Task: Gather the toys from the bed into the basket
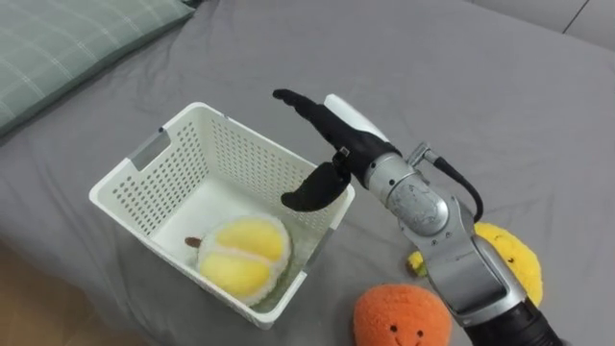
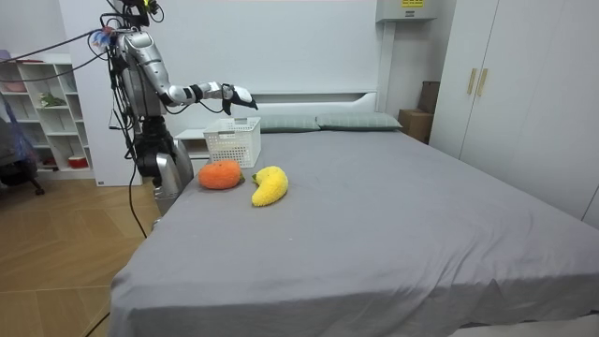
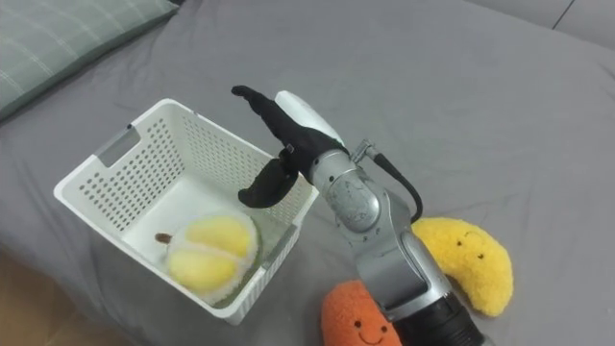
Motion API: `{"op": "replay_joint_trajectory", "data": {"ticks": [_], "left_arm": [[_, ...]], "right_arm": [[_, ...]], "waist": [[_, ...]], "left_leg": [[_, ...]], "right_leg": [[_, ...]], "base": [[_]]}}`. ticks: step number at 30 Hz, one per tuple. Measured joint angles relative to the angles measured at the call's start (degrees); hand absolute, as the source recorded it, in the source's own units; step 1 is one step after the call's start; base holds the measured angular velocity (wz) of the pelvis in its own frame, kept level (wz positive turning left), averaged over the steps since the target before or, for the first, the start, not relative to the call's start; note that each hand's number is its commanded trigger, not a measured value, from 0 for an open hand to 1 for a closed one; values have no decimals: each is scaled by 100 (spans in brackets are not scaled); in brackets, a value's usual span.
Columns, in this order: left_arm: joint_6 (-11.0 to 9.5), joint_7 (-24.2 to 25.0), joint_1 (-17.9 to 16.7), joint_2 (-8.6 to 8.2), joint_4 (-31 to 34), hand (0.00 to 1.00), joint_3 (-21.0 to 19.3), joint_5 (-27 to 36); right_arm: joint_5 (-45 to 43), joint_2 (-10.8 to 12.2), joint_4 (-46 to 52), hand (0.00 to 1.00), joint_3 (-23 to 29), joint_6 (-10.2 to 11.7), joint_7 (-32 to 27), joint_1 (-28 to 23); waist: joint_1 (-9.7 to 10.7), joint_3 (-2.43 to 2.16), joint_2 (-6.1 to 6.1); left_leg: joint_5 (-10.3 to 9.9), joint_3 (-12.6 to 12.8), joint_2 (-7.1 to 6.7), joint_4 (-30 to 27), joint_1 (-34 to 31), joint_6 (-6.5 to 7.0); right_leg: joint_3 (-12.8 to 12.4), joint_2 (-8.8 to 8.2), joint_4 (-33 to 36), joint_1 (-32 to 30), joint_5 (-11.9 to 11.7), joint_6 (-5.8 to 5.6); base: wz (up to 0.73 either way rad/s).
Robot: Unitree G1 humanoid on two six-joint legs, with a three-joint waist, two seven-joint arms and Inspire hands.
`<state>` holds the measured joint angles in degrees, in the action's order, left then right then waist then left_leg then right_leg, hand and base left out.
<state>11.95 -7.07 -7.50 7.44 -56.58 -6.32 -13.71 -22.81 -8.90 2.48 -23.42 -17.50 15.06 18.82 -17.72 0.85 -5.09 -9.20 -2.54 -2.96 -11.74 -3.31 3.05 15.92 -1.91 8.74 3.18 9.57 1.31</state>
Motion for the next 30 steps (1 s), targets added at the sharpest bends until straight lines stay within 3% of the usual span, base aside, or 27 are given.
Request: {"op": "replay_joint_trajectory", "data": {"ticks": [16, 22, 26, 30], "left_arm": [[-98, -140, -10, -1, -2, 0, -60, 68], [-126, -165, -75, -16, 8, 0, -57, 62], [-121, -166, -91, -36, 18, 0, -73, 66], [-191, -290, -118, -42, 20, 0, -77, 70]], "right_arm": [[92, 27, 2, 0, 242, 33, -291, -9], [495, -15, 3, 0, 610, 198, -798, -47], [502, -44, 66, 0, 987, 341, -1154, -323], [488, -129, 35, 0, 1127, 443, -1391, -622]], "waist": [[31, 3, -66], [214, 37, -8], [361, -29, 35], [533, -58, 130]], "left_leg": [[1, 18, 1, 3, 14, 3], [-6, 42, 6, -12, 50, 10], [-6, 100, 12, 8, 112, 13], [-2, 161, 18, 12, 220, 18]], "right_leg": [[-24, -7, 0, 15, -4, -5], [-37, -10, 1, 50, -10, -15], [-151, -1, 7, 70, -13, -19], [-170, -3, 8, 135, -14, -20]], "base": [[0], [-1], [-8], [-8]]}}
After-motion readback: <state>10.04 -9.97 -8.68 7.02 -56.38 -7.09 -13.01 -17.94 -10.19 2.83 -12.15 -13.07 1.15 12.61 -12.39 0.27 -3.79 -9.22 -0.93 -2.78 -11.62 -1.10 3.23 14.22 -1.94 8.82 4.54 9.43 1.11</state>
